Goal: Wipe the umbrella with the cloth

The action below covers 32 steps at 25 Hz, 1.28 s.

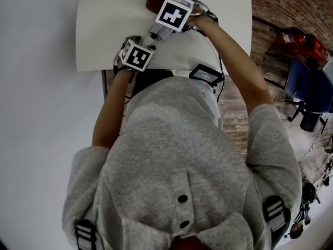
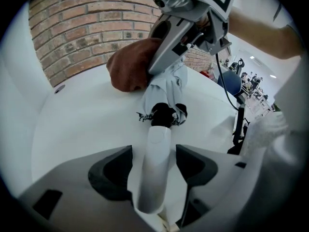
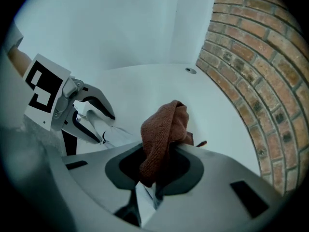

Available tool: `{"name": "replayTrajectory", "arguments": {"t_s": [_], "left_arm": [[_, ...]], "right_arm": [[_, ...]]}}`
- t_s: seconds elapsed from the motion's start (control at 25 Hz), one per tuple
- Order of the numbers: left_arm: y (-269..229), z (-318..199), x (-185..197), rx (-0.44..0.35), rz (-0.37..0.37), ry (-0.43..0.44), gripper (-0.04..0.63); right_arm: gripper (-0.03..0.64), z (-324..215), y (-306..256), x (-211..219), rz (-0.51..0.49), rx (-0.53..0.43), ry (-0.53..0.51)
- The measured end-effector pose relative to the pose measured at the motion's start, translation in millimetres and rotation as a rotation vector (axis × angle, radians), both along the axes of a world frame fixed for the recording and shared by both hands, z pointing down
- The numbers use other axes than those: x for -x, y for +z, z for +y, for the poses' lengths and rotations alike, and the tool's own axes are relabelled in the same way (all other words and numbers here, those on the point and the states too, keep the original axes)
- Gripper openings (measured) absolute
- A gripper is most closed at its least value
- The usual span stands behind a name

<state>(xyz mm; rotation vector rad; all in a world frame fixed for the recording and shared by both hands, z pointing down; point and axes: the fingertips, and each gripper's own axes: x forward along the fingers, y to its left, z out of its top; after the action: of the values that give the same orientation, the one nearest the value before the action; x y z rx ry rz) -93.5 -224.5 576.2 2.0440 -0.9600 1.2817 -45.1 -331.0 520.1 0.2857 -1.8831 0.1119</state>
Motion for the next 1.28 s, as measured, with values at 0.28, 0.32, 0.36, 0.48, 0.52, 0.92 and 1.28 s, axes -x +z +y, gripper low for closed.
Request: {"name": "replayTrajectory", "arguments": {"t_s": [0.28, 0.32, 0.36, 0.48, 0.52, 0.92, 1.28], "left_arm": [[6, -1, 3, -0.001, -0.002, -0.001, 0.293], [7, -1, 2, 0.001, -0.002, -0.003, 0.293], [7, -1, 1, 0.001, -0.003, -0.004, 0.293], [6, -4, -5, -0.011, 0.002, -0.007, 0.293], [6, -6, -6, -0.017, 0.003, -0.007, 0.293], [7, 7, 6, -0.02, -0.002, -0.021, 0.291], [-21, 12, 40, -0.173, 0.154, -0.088, 0.292]], "right_arm": [[0.083, 26, 9, 17, 0.004, 0.051, -0.019], [0.083, 29, 9, 18, 0.007, 0.053, -0.019], [0.083, 32, 9, 17, 0.01, 0.054, -0.017], [0.083, 38, 8, 17, 0.006, 0.059, -0.013], [0.083, 41, 8, 19, -0.003, 0.07, -0.007], [0.083, 95, -44, 45, -0.443, 0.415, 0.224], [0.084, 61, -137, -48, -0.751, -0.154, 0.436]]}}
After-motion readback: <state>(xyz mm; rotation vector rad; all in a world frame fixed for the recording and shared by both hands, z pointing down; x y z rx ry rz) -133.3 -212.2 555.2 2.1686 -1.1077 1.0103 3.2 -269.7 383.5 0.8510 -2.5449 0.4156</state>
